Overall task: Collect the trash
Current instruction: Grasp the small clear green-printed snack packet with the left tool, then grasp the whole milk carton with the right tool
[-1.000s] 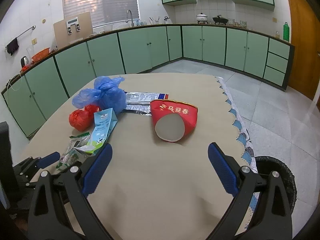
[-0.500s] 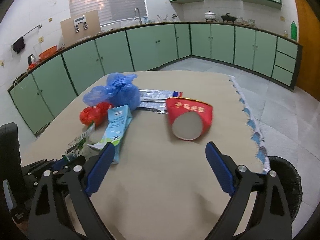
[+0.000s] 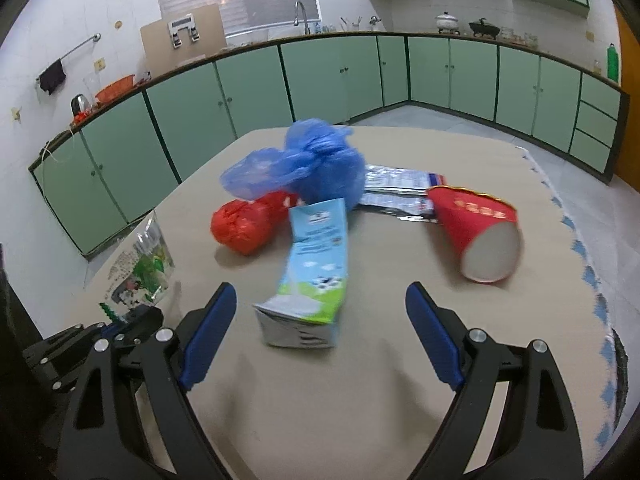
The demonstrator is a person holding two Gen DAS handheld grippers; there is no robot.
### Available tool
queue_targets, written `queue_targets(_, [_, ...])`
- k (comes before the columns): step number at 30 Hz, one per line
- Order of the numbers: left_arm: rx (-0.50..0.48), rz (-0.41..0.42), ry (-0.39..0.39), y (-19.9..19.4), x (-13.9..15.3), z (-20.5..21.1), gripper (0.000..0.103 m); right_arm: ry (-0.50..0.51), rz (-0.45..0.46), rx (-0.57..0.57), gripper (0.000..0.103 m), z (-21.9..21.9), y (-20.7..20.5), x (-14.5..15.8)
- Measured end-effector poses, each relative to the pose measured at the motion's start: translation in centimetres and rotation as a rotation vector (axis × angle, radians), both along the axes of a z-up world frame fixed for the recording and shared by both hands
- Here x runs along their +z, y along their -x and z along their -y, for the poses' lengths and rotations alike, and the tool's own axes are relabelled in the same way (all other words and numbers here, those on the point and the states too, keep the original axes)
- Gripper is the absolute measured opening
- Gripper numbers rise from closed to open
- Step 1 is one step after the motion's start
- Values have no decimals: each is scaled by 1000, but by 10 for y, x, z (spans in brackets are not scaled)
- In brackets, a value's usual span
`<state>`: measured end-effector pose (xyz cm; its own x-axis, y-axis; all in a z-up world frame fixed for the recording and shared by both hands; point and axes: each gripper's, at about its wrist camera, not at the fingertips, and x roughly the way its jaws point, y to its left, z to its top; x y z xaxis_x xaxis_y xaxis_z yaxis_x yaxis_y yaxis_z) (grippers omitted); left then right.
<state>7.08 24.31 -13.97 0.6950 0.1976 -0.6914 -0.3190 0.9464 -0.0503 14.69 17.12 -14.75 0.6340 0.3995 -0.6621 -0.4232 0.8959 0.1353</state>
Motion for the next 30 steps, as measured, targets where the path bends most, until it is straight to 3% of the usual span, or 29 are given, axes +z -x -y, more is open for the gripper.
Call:
queue_targets(8, [15, 0, 7, 0, -1, -14, 9, 82, -38, -42, 77, -29, -13, -19])
queue_targets(15, [17, -5, 25, -1, -5, -19, 9, 91, -115, -68, 73, -34, -29, -28])
queue_targets(20, [10, -1, 19, -1, -3, -16, 10, 115, -124, -86, 48, -36, -34, -28])
queue_targets(30, [-15, 7, 13, -1, 3, -3, 9, 91, -106, -79, 47, -15, -20, -21])
